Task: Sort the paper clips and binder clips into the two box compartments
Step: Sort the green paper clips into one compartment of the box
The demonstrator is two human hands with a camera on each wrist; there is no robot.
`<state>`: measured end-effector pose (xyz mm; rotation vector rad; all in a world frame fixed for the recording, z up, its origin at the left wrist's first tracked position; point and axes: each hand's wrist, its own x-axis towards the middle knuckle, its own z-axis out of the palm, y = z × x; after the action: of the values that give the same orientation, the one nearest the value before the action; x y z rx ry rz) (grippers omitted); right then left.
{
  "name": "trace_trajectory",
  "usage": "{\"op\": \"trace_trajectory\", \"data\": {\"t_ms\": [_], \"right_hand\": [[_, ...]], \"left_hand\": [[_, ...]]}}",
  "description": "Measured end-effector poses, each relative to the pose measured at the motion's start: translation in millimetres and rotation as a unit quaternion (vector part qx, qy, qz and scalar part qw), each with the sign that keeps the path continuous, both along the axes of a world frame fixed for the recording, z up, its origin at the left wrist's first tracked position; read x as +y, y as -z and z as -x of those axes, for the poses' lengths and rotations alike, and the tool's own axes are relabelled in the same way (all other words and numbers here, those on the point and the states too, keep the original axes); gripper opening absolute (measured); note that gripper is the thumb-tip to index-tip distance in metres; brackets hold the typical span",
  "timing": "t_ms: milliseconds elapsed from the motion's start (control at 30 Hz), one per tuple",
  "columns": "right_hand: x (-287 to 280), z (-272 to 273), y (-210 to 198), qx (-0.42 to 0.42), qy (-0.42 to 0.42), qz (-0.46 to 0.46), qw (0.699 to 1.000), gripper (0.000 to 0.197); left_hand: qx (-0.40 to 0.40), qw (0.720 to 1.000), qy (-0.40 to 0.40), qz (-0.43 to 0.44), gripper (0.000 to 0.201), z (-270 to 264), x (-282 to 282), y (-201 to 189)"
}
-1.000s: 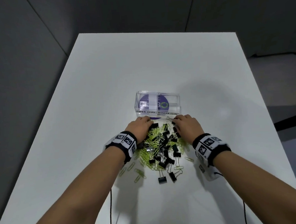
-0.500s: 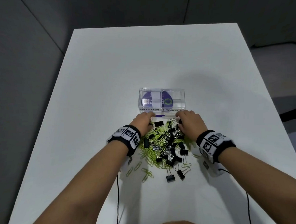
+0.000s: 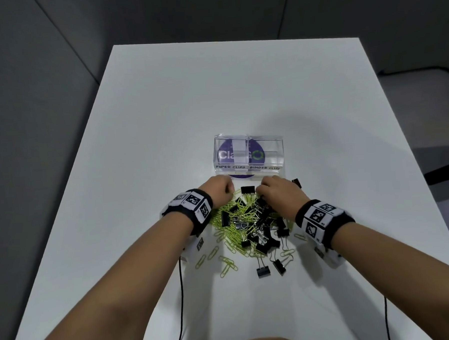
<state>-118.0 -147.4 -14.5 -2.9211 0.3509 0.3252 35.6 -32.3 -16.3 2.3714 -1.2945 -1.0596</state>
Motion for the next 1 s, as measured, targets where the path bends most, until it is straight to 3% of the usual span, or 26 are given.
{"op": "trace_trajectory", "data": {"t_ms": [200, 333, 433, 600, 767, 1000], "right_hand": [[-9.0, -3.8, -7.2, 0.071, 0.037, -0.055, 0.995, 0.038], [-15.3, -11.2, -6.1, 0.096, 0.059, -0.061, 0.992, 0.024], [-15.6, -12.0, -4.8, 0.083, 0.073, -0.064, 0.992, 0.027], [-9.0, -11.5, -0.9, 0.052, 0.103, -0.059, 0.992, 0.026], [-7.2, -12.1, 0.2, 0.038, 0.131, -0.093, 0.986, 0.022], [-12.5, -6.7, 0.5, 0.016, 0.16, -0.142, 0.977, 0.018]], "left_hand": [[0.029, 0.999, -0.042, -0.009, 0.028, -4.8, 2.6, 1.2], [0.01, 0.999, -0.039, -0.022, 0.017, -1.2, 1.4, 0.3], [-0.02, 0.999, -0.044, -0.024, 0.014, 0.5, -1.1, 1.0], [-0.068, 0.997, -0.035, -0.032, 0.04, 12.1, -12.4, 3.2], [-0.08, 0.995, -0.029, -0.054, 0.027, 23.3, -23.3, 8.7], [-0.059, 0.995, 0.023, -0.078, 0.027, 21.1, -18.6, 4.3]]}}
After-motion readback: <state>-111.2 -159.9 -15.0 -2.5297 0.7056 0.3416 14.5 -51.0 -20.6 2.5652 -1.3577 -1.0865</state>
